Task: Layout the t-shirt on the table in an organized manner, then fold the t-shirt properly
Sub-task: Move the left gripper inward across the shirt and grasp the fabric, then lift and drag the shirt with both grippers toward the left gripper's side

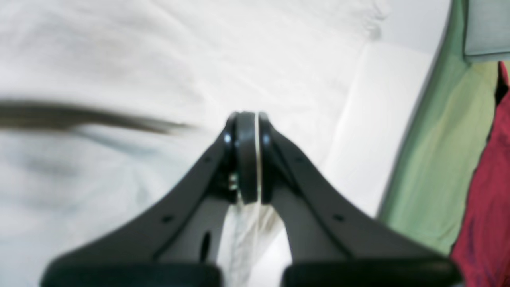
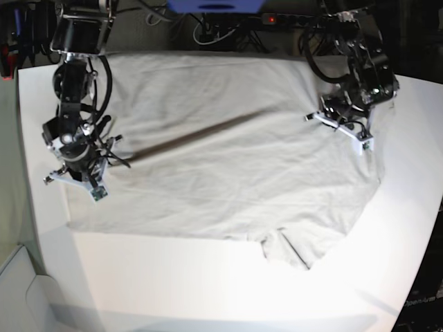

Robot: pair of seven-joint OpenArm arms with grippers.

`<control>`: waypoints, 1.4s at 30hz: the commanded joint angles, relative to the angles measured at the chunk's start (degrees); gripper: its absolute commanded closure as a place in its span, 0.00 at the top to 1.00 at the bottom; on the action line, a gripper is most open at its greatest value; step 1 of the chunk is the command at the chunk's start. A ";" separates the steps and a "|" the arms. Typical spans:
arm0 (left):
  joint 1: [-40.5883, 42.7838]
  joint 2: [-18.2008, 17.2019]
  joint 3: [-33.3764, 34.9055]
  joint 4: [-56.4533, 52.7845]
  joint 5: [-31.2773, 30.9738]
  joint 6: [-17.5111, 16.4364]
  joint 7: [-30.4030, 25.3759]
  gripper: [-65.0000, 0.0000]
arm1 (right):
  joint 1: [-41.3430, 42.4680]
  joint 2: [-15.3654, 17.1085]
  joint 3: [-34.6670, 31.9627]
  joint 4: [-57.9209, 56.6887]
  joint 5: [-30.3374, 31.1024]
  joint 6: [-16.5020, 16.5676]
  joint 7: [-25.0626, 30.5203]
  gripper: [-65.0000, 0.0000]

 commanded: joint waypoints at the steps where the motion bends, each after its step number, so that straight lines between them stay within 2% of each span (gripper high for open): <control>1: -0.13 -0.48 -0.07 -0.83 1.77 0.28 -0.73 0.00 | 0.23 0.46 0.18 0.98 0.09 0.51 0.67 0.00; 7: -4.97 -1.53 0.02 -8.92 5.99 0.28 -6.53 0.00 | -2.50 0.37 0.18 1.07 0.09 0.51 0.67 0.00; 13: -17.01 -1.53 0.29 -23.86 12.23 0.28 -13.65 0.00 | -6.98 0.11 -0.08 1.34 0.09 0.51 0.67 0.00; 17: -27.39 -1.53 0.29 -38.54 16.19 0.28 -20.86 0.00 | -9.70 0.11 0.18 1.34 0.09 0.51 0.76 0.00; 22: -40.13 -1.53 0.29 -57.27 20.94 0.28 -32.46 0.00 | -12.25 0.11 0.27 1.42 0.09 0.51 0.85 0.00; 26: -47.52 -0.83 0.29 -66.33 23.05 0.28 -40.29 0.00 | -12.61 0.11 0.27 1.42 0.09 0.51 0.76 0.00; 29: -50.86 1.99 0.29 -68.96 24.63 0.28 -44.24 0.00 | -12.52 0.11 0.27 1.42 0.09 0.51 0.76 0.00; 32: -52.88 3.83 0.29 -68.87 25.77 0.20 -44.60 0.00 | -11.90 0.11 0.27 1.34 0.09 0.51 0.76 0.00; 35: -53.15 4.10 0.29 -68.35 25.77 0.20 -44.42 0.00 | -11.90 0.11 0.01 1.16 0.09 0.51 0.76 0.00; 38: -52.18 3.83 0.11 -63.34 25.68 0.02 -40.99 0.00 | -12.43 -1.82 -0.17 0.81 0.18 0.51 1.11 0.00; 42: -48.49 3.04 0.02 -51.29 25.60 -0.07 -35.19 0.00 | -13.31 -4.46 -0.70 0.81 0.18 0.51 1.11 0.00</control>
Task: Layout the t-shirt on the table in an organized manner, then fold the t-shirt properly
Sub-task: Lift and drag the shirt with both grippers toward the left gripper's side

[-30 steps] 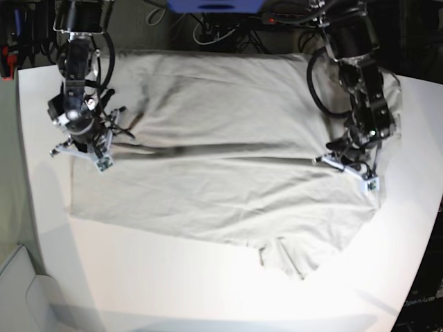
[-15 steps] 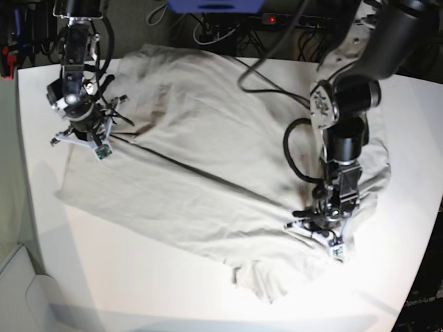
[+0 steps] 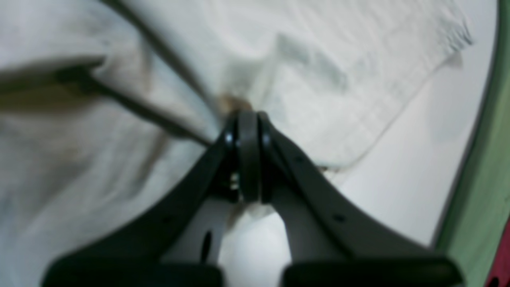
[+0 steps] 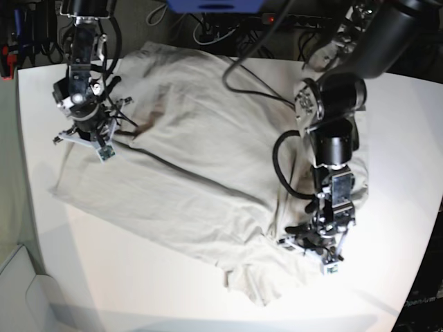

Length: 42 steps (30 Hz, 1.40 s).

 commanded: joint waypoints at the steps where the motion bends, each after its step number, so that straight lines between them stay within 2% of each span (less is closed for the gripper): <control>1: -1.29 -0.55 0.06 4.61 -0.13 -0.40 -0.16 0.00 | -1.84 -1.51 -1.75 -0.52 0.86 2.30 -3.08 0.00; 5: 3.98 -1.07 0.06 20.44 -0.13 -0.40 7.75 0.00 | -4.39 -2.57 -11.16 -0.26 0.77 2.30 -3.44 0.00; 8: 8.20 -3.01 0.06 29.41 -0.13 -0.40 11.62 0.00 | -5.53 -4.33 -18.10 -0.08 0.68 2.30 -3.44 0.00; 11: 12.69 -3.80 0.06 37.67 -0.13 -0.40 14.52 0.00 | -5.71 -6.53 -25.22 0.62 0.68 2.30 -3.44 0.00; 15: 18.58 -6.61 0.06 46.20 -0.13 -0.48 17.42 0.00 | -5.00 -9.60 -35.95 0.18 0.68 2.30 -3.00 0.00; 20: 25.08 -6.88 -0.02 55.16 -0.13 -0.48 21.46 0.00 | 0.10 -11.35 -46.23 -1.40 1.04 2.30 -2.91 0.00; 25: 30.27 -6.17 -0.02 60.18 -0.22 -0.48 22.60 0.00 | 1.33 -11.01 -45.88 4.58 1.04 2.30 -3.08 0.00; 32: 34.05 -3.27 0.33 60.09 -0.22 -0.48 23.22 0.00 | 2.21 -5.47 -39.90 10.73 1.04 2.30 -3.00 0.00; 39: 37.30 2.44 0.50 58.07 -0.22 -0.57 23.22 0.00 | 3.61 -1.78 -30.50 10.82 1.04 2.30 -3.00 0.00; 42: 37.74 4.11 1.38 57.45 -0.22 -0.57 23.22 0.00 | 4.32 -1.07 -28.39 10.82 1.04 2.39 -3.00 0.00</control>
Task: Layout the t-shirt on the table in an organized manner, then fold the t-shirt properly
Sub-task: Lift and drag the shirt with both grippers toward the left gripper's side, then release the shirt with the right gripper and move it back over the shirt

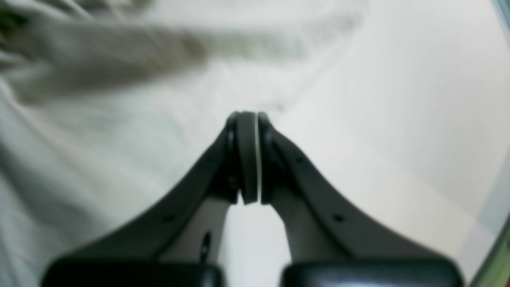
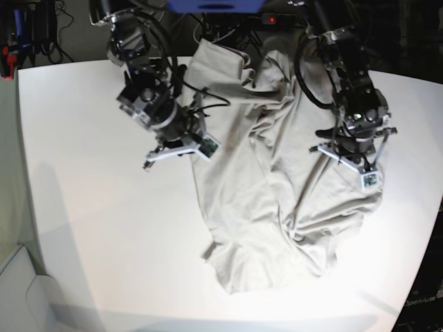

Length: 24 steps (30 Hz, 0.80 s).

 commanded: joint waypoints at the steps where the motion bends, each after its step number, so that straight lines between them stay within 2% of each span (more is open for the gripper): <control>1: -0.57 0.49 1.70 0.03 -0.15 0.06 -0.87 0.00 | 1.65 -0.35 0.42 1.16 0.42 -0.06 1.72 0.00; 6: 1.63 0.75 10.58 -4.54 -0.15 0.59 -0.60 0.00 | 2.27 0.97 3.76 1.16 0.42 0.11 1.72 0.00; 7: 1.63 0.75 11.54 -6.39 0.02 0.59 -0.60 0.00 | 2.44 1.32 4.29 1.16 0.42 0.99 1.72 0.00; 9: 1.54 0.75 11.28 -9.82 0.02 0.59 -1.13 0.00 | 3.59 1.93 5.61 1.16 0.42 5.52 1.46 0.00; 13: -0.04 -0.13 5.74 -13.16 0.29 0.59 -2.18 0.00 | 4.73 1.67 10.97 1.25 0.42 5.52 1.64 0.00; 18: -4.44 -4.79 -1.29 -16.94 0.55 0.59 -4.38 0.00 | 5.17 2.02 12.91 1.25 0.42 5.52 1.72 0.00; 24: -13.41 -13.49 -4.02 -24.94 -0.06 0.24 -4.47 0.00 | 7.28 1.67 12.82 0.81 0.34 5.52 1.37 0.00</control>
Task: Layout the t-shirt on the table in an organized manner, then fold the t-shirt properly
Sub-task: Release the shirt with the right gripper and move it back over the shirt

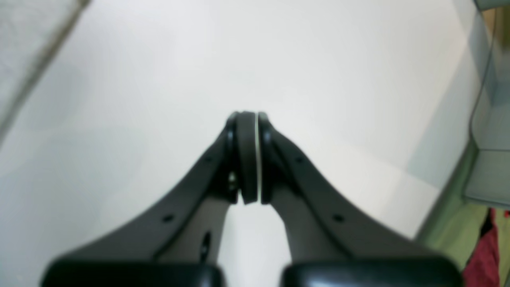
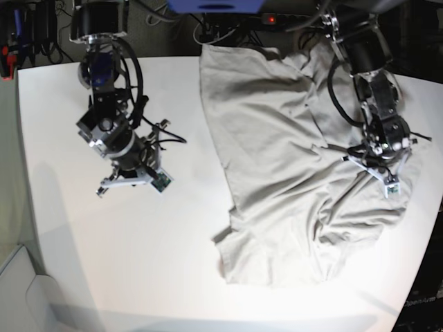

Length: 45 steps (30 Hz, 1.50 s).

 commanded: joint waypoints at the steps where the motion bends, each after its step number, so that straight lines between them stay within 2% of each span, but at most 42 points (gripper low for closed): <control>1: -2.75 -1.12 0.31 -0.23 -0.04 0.46 -0.93 0.00 | 1.53 -0.26 0.23 0.91 0.27 0.17 1.02 0.00; 7: -11.71 -1.56 0.93 -5.06 -0.04 0.37 -3.83 0.00 | 3.29 -4.48 -0.03 -0.05 0.18 0.17 1.02 0.00; 12: -14.62 -1.56 6.46 -3.65 -0.04 0.37 -3.30 0.00 | 7.16 -7.90 0.14 -5.94 0.01 0.17 0.67 0.01; 14: -14.35 -1.39 7.08 -0.14 -0.04 0.37 -1.46 0.00 | 8.74 -8.17 -0.12 -8.05 0.09 0.17 -0.65 0.08; 17: -11.98 0.20 6.82 4.26 -0.04 0.37 1.88 0.00 | 13.40 -8.87 -1.00 -13.15 0.18 0.17 -0.82 0.23; 20: -6.35 0.99 6.82 10.41 -0.13 0.37 4.08 0.00 | 17.36 -9.14 -1.09 -17.02 0.36 0.17 -0.47 0.38; 23: 0.77 3.89 6.90 17.71 -0.13 0.37 4.70 0.00 | 23.86 -9.49 -1.35 -24.40 1.15 0.17 -0.47 0.53; 27: 7.36 6.44 7.26 24.13 -0.13 0.37 5.05 0.00 | 30.89 -10.63 -1.35 -34.95 6.16 0.17 -0.47 0.62; 29: 9.91 7.58 6.90 26.15 -0.13 0.37 4.87 0.00 | 33.80 -10.89 -1.18 -40.23 7.48 0.17 0.06 0.64; 32: 12.02 8.28 7.26 26.24 -0.13 0.37 4.43 0.00 | 36.17 -12.29 -1.18 -45.59 7.92 0.17 4.71 0.64; 35: 13.25 8.99 7.26 23.51 -0.13 0.37 4.08 0.00 | 36.26 -12.29 -1.18 -46.03 7.92 0.17 6.12 0.64; 39: 13.52 8.90 6.90 16.83 -0.04 0.37 -0.23 0.00 | 35.82 -12.29 -1.27 -46.21 7.92 0.17 6.30 0.64; 42: 13.69 8.90 6.90 16.39 -0.04 0.37 -1.02 0.00 | 34.06 -12.29 -1.18 -46.38 8.01 0.17 7.00 0.64; 45: 13.69 8.90 6.90 16.57 -0.04 0.37 -1.02 0.00 | 31.86 -12.29 -3.11 -46.38 8.01 0.17 10.17 0.64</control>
